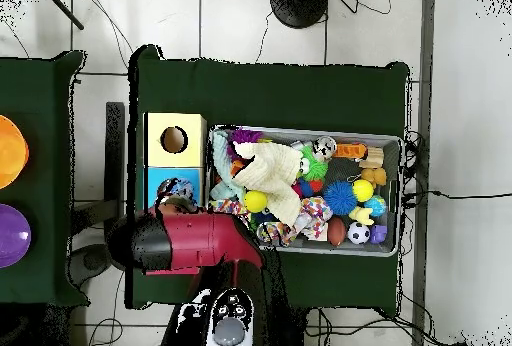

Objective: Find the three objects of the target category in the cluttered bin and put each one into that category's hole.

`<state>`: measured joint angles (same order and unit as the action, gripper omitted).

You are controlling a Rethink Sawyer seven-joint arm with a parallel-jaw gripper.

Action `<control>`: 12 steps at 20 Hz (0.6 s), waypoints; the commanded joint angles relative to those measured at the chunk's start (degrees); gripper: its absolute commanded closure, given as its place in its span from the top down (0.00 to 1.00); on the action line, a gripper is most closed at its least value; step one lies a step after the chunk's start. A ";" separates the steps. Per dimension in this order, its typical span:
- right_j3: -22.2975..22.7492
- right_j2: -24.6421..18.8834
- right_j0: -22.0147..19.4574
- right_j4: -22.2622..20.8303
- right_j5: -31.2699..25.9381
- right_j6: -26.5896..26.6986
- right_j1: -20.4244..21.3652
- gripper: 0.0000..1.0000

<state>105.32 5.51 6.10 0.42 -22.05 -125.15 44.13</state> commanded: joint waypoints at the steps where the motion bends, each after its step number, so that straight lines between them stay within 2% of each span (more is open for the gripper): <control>1: 3.01 -0.79 -1.99 2.03 6.44 -11.17 -5.38 0.00; 4: 3.76 -1.31 -2.09 3.00 8.70 -11.93 -6.57 0.00; 12: 5.56 -2.29 -0.27 7.36 9.99 -14.35 -6.34 0.00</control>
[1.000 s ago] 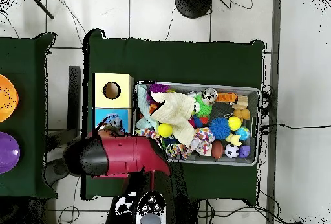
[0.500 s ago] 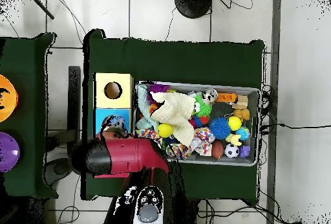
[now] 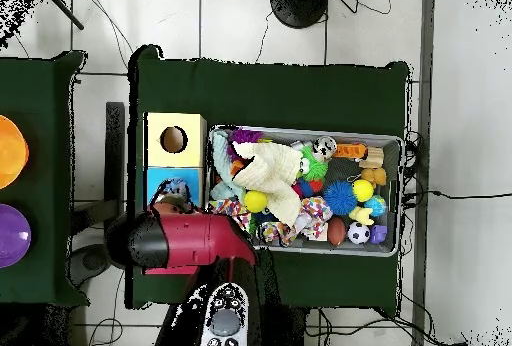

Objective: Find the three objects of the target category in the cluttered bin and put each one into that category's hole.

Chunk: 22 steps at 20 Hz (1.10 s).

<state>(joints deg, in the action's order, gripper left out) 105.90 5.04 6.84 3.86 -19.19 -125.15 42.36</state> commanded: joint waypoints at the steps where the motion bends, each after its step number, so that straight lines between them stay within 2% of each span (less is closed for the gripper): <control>1: 5.23 -1.89 -0.61 4.75 6.34 -14.60 -4.05 0.00; 4: 4.96 -1.22 0.60 6.13 5.15 -14.64 -3.41 0.00; 12: 4.74 0.19 2.11 7.30 7.68 -13.52 -5.47 0.00; 16: 2.97 3.72 5.06 7.04 6.24 -12.34 -6.19 0.00; 17: 2.99 4.18 5.28 7.44 5.58 -11.27 -6.28 1.00; 22: 0.65 8.34 7.86 7.06 2.57 -10.29 -7.53 1.00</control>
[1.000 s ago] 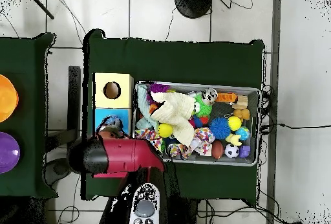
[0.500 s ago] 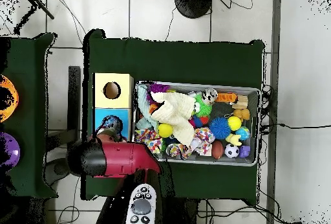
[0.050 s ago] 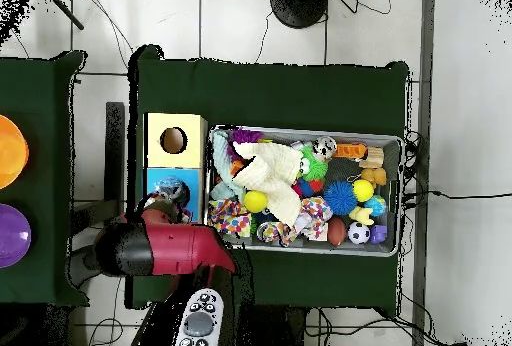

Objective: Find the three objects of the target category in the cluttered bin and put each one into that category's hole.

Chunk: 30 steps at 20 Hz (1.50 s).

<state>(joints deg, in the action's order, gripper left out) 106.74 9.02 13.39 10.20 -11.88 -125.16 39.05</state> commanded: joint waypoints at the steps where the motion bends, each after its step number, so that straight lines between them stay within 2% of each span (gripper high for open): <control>1: -0.52 4.67 1.36 0.78 -4.23 -9.94 -4.39 1.00; 4: -1.78 5.98 1.91 1.30 -6.19 -9.83 -4.03 1.00; 11: -0.27 5.24 0.87 1.81 -8.12 -9.08 -1.49 1.00; 14: 0.96 4.17 -0.91 1.76 -8.63 -8.08 1.17 1.00; 17: 1.31 5.08 -1.53 0.73 -9.92 -6.88 2.96 1.00; 20: 1.59 4.16 -3.22 -0.33 -8.26 -5.62 1.84 1.00; 24: 3.99 1.52 -5.90 -0.18 -7.23 -5.05 3.82 1.00; 28: 3.29 4.57 -5.48 -1.47 -7.70 -5.48 3.80 1.00; 30: 4.73 1.61 -8.78 -1.62 -5.61 -4.02 3.50 1.00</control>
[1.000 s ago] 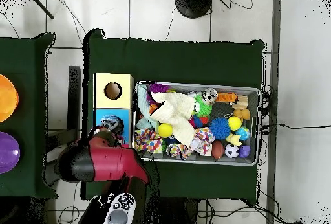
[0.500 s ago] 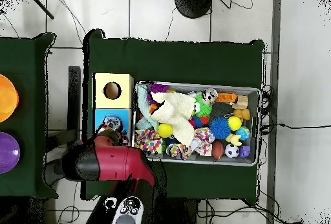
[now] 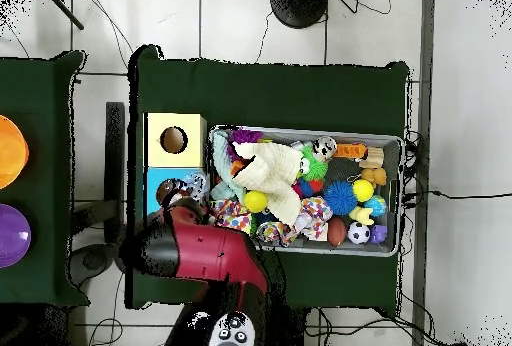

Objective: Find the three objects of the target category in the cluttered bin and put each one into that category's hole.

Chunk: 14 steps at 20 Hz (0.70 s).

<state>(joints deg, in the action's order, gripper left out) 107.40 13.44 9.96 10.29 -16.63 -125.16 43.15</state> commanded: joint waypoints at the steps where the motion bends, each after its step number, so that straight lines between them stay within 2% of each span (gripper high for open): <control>1: 3.76 -1.65 -4.47 -1.82 -1.98 -4.49 -0.45 1.00; 2: 3.49 -1.47 -4.16 -2.24 -1.57 -4.40 -0.10 1.00; 4: 7.50 -9.87 -10.67 -0.51 2.66 -3.18 -0.58 1.00; 6: 8.33 -12.02 -11.09 1.01 3.70 -5.18 -0.97 1.00; 7: 11.99 -19.61 -16.42 2.87 7.34 -5.59 -1.64 1.00; 9: 15.23 -29.69 -24.19 2.23 13.59 -6.06 -4.65 1.00; 11: 16.63 -36.40 -29.46 0.71 16.52 -6.36 -7.52 1.00; 14: 16.50 -41.05 -33.46 -2.56 18.66 -7.30 -10.99 1.00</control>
<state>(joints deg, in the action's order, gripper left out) 116.92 -9.22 -17.38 10.19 -4.29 -125.16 39.14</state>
